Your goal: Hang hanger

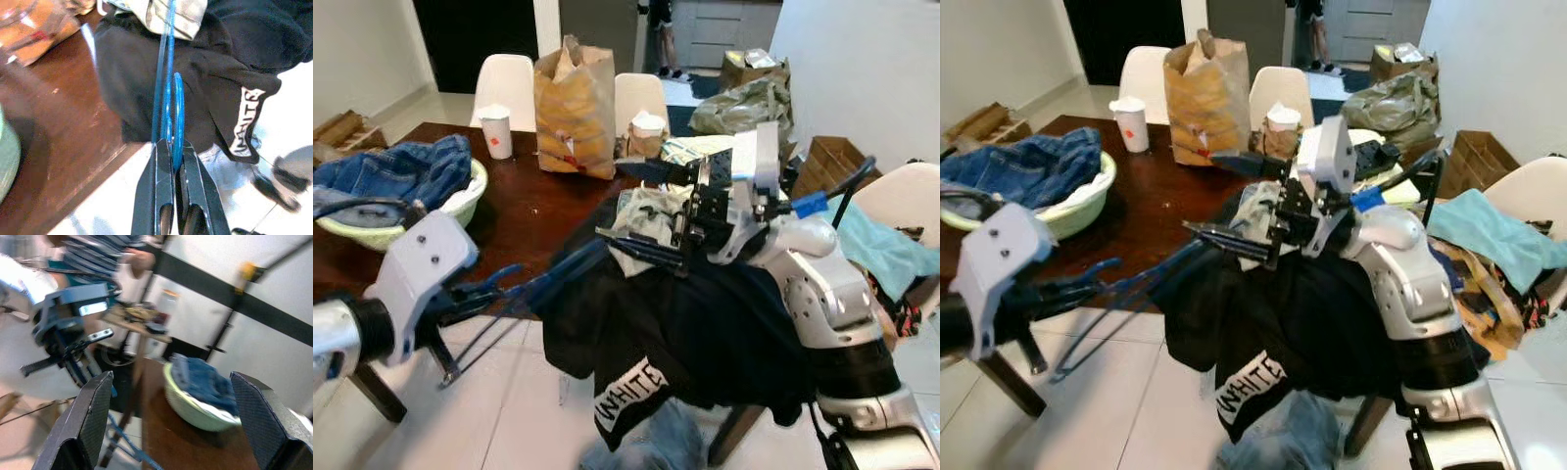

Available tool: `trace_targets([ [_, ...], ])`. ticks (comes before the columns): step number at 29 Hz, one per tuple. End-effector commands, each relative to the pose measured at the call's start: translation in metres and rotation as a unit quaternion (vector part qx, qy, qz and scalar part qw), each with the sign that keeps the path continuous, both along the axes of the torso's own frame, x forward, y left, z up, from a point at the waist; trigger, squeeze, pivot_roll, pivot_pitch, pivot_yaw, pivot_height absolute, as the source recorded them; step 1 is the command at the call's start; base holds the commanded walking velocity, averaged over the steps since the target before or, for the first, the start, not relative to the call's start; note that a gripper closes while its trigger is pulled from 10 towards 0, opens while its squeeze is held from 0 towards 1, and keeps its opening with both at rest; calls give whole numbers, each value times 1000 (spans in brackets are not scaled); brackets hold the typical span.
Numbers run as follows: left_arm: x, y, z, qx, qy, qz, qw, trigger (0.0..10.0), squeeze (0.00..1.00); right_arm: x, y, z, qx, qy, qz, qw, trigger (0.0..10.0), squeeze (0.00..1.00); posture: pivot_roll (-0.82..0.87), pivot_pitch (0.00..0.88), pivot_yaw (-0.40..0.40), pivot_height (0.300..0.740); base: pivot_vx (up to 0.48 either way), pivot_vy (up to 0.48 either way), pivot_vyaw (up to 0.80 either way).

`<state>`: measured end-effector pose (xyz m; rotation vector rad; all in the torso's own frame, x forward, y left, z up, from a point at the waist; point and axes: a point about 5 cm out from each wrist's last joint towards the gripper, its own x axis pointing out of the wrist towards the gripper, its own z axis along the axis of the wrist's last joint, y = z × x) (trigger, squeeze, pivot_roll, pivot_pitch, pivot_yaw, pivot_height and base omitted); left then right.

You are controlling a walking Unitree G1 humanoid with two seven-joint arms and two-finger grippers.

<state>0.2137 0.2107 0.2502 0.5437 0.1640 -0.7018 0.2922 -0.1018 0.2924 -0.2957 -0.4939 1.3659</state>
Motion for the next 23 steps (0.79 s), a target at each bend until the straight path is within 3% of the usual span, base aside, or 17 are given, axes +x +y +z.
trace_targets([
  [1, -4, -6, -5, 7, 23, -24, 999, 10000, 0, -5, 4, -4, -38, -14, 11, 999, 10000, 0, 57, 0, -27, 740, -360, 0, 0],
  [11, -5, -15, -13, -6, 43, -50, 998, 10000, 0, 2, 1, -22, -115, -23, -28, 993, 10000, 0, 51, 0, -25, 740, -314, 0, 0],
  [16, 0, -22, -21, -26, 41, -54, 997, 10000, 0, 21, -1, -45, -159, -9, -116, 980, 10000, 0, 45, 0, -25, 740, -169, 0, 0],
  [18, 1, -23, -22, -28, 41, -53, 997, 10000, 0, 22, -1, -48, -164, -4, -121, 979, 10000, 0, 45, 0, -25, 740, 0, 0, 0],
  [23, 1, -34, -35, -54, 63, -68, 994, 10000, 0, 12, 2, -66, -192, 17, -88, 977, 10000, 0, 39, 0, -24, 740, 0, 0, -788],
])
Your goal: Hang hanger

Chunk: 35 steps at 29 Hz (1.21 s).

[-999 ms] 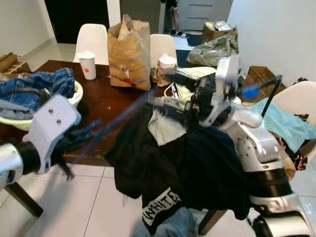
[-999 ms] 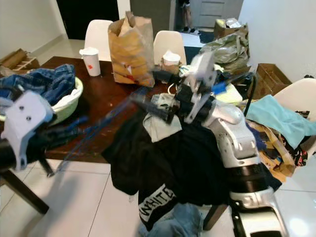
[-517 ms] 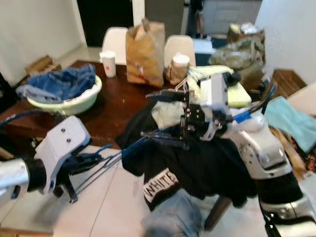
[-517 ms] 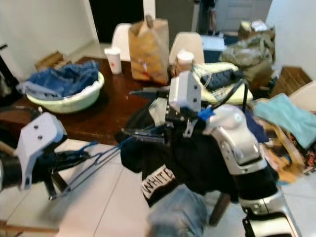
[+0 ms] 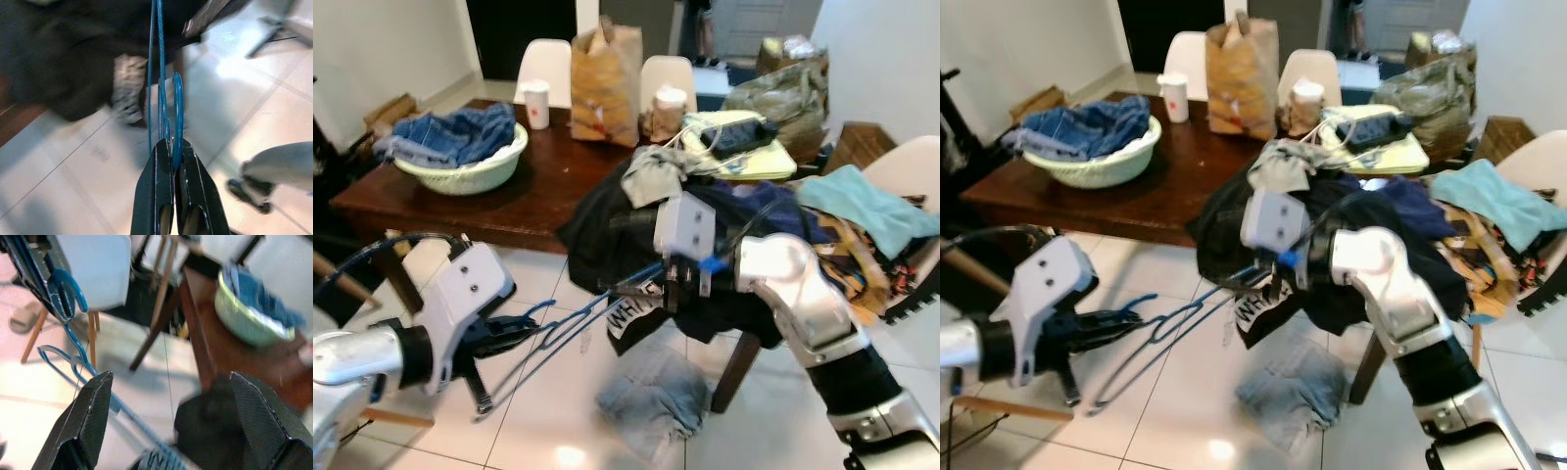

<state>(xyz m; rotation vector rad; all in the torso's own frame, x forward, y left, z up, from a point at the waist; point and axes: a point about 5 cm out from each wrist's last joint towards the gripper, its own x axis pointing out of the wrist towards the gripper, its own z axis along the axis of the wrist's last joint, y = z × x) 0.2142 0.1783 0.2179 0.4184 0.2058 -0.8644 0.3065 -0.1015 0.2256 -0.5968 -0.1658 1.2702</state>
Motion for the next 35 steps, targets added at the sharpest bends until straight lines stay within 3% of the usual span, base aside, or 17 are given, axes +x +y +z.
trace_targets([
  [1, 0, -3, -6, -2, 10, -7, 1000, 10000, 0, -4, 2, 0, -14, -4, 15, 1000, 10000, 0, 38, 0, -26, 740, 0, 0, -788],
  [7, -1, -5, -13, 11, 34, -20, 999, 10000, 0, -12, 3, -9, -80, -33, 63, 994, 10000, 0, 40, 0, -27, 740, 0, 0, -433],
  [11, -2, -5, -13, 11, 36, -23, 999, 10000, 0, -12, 4, -9, -90, -38, 67, 993, 10000, 0, 40, 0, -27, 740, 0, 0, 0],
  [17, -4, -12, -19, 18, 52, -41, 998, 10000, 0, -14, 3, -22, -166, -54, 88, 981, 10000, 0, 38, 0, -28, 740, 0, 0, 0],
  [30, -5, -16, -19, 23, 57, -55, 997, 10000, 0, -18, 6, -35, -204, -63, 99, 972, 10000, 0, 40, 0, -28, 740, 0, 0, 0],
  [31, -5, -18, -20, 25, 59, -60, 996, 10000, 0, -20, 7, -45, -230, -61, 111, 965, 5176, 0, 39, 0, -28, 740, 0, 0, 0],
  [32, -5, -19, -20, 25, 60, -62, 996, 10000, 0, -21, 6, -49, -247, -63, 117, 960, 3961, 0, 39, 0, -28, 740, 0, 0, 0],
  [35, -5, -19, -20, 26, 60, -64, 996, 10000, 0, -22, 6, -52, -259, -64, 121, 956, 3961, 0, 39, 0, -28, 740, 0, 0, 0],
])
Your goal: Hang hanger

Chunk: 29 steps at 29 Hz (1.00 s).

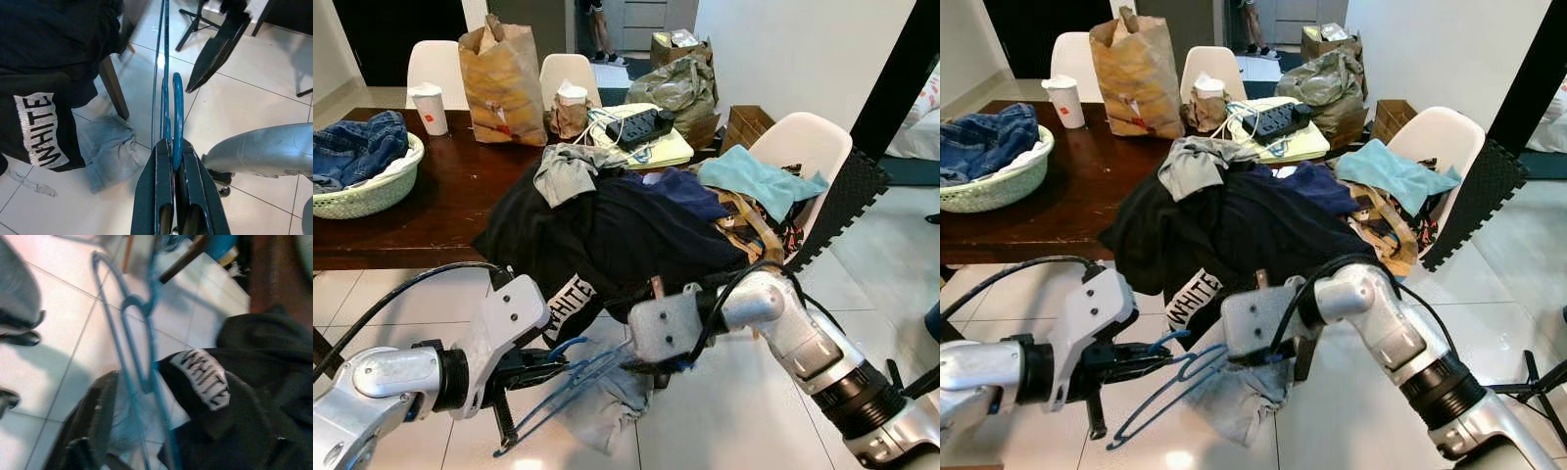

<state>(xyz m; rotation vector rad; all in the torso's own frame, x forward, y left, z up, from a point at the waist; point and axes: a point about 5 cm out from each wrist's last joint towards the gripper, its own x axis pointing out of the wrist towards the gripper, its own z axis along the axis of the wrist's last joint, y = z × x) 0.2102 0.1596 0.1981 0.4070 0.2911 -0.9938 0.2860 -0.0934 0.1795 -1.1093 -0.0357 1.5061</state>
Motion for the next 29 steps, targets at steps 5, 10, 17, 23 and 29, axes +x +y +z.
trace_targets([
  [5, -1, -2, 1, 14, 5, -13, 1000, 10000, 0, -4, -4, -12, -41, -2, 16, 999, 0, 0, 38, 0, -29, 740, 0, 0, 0],
  [10, -1, -3, 1, 15, 3, -15, 1000, 10000, 0, -6, -3, -16, -48, 0, 23, 999, 0, 0, 38, 0, -29, 740, 0, 0, 0],
  [17, 0, -3, 3, 16, 1, -17, 1000, 10000, 0, -9, -1, -21, -50, 4, 27, 998, 0, 0, 39, 0, -28, 740, 0, 0, 0],
  [23, 0, -1, 3, 22, -2, -20, 1000, 10000, 0, -9, -1, -24, -53, 3, 31, 998, 0, 0, 39, 0, -30, 740, 0, 0, 0],
  [29, 3, -1, 11, -24, -12, -17, 1000, 10000, 1000, -10, 2, -27, -43, -1, 35, 998, 0, 0, 43, 0, -32, 740, 0, 0, 0],
])
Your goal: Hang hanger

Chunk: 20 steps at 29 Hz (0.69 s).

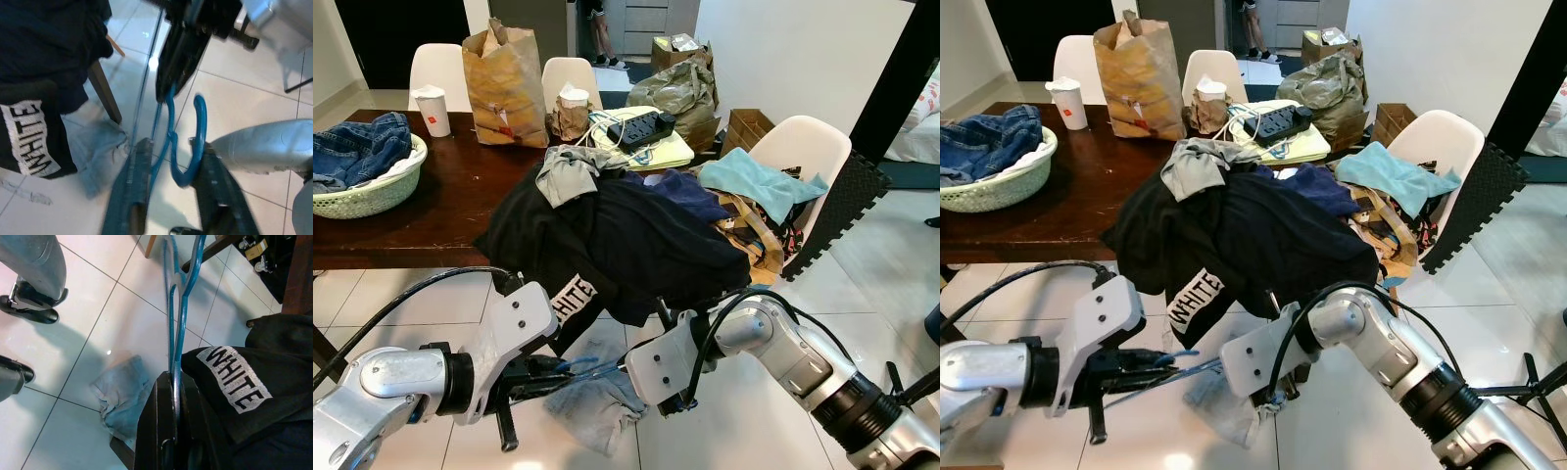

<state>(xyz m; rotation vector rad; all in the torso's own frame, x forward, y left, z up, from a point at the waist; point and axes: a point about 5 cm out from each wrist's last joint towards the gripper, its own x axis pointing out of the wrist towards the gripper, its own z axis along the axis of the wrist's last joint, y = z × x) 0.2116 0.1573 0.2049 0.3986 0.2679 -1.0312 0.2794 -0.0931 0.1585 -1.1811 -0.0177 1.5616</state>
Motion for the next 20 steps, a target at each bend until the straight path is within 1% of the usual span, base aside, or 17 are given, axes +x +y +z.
trace_targets([
  [1, 4, 4, 9, -27, -17, 11, 999, 10000, 1000, -1, 2, -6, 2, 1, 2, 1000, 0, 0, 44, 0, -31, 740, 0, 0, 0],
  [3, 4, 4, 9, -27, -17, 11, 999, 10000, 1000, -1, 2, -6, 2, 1, 2, 1000, 0, 0, 44, 0, -31, 740, 0, 0, 0],
  [5, 6, 12, 24, -56, -45, 25, 997, 10000, 1000, 5, 4, -5, 39, 7, -26, 999, 0, 0, 43, 0, -29, 740, 0, 0, 0],
  [6, 6, 12, 24, -56, -45, 25, 997, 10000, 1000, 5, 4, -5, 39, 7, -26, 999, 0, 0, 43, 0, -29, 740, 0, 0, 0],
  [7, 5, 16, 34, -81, -62, 29, 994, 10000, 1000, 9, 3, -5, 63, 18, -43, 997, 0, 0, 41, 0, -27, 740, 0, 0, 0],
  [8, 5, 16, 34, -81, -62, 29, 994, 10000, 1000, 9, 3, -5, 63, 18, -43, 997, 0, 0, 41, 0, -27, 740, 0, 0, 0],
  [9, 4, 19, 46, -109, -82, 28, 990, 10000, 1000, 12, 2, -5, 90, 35, -60, 994, 0, 0, 41, 0, -27, 740, 0, 0, 0],
  [10, 4, 19, 46, -109, -82, 28, 990, 10000, 1000, 12, 2, -5, 90, 35, -60, 994, 0, 0, 41, 0, -27, 740, 0, 0, 0],
  [11, 3, 23, 61, -148, -114, 35, 982, 10000, 1000, 16, 1, -5, 121, 51, -83, 988, 0, 0, 43, 0, -26, 740, 0, 0, 0],
  [13, 3, 23, 61, -148, -114, 35, 982, 10000, 1000, 16, 1, -5, 121, 51, -83, 988, 0, 0, 43, 0, -26, 740, 0, 0, 0],
  [14, 5, 29, 76, -182, -155, 56, 969, 10000, 1000, 20, -1, -6, 139, 61, -105, 983, 0, 0, 46, 0, -26, 740, 0, 0, 0],
  [15, 8, 37, 89, -219, -188, 87, 954, 10000, 1000, 26, -2, -7, 163, 66, -133, 975, 0, 0, 47, 0, -27, 740, 0, 0, 0],
  [16, 8, 37, 89, -219, -188, 87, 954, 10000, 1000, 26, -2, -7, 163, 66, -133, 975, 0, 0, 47, 0, -27, 740, 0, 0, 0],
  [17, 12, 49, 98, -243, -220, 138, 935, 10000, 1000, 34, -2, -6, 194, 64, -170, 964, 0, 0, 48, 0, -28, 740, 0, 0, 0],
  [18, 12, 49, 98, -243, -220, 138, 935, 10000, 1000, 34, -2, -6, 194, 64, -170, 964, 0, 0, 48, 0, -28, 740, 0, 0, 0],
  [19, 16, 61, 102, -264, -237, 185, 917, 10000, 1000, 41, 0, -4, 232, 70, -206, 948, 0, 0, 51, 0, -28, 740, 0, 0, 0],
  [20, 18, 70, 103, -273, -248, 223, 902, 10000, 1000, 47, 1, -2, 263, 76, -232, 933, 0, 0, 51, 0, -28, 740, 0, 0, 0],
])
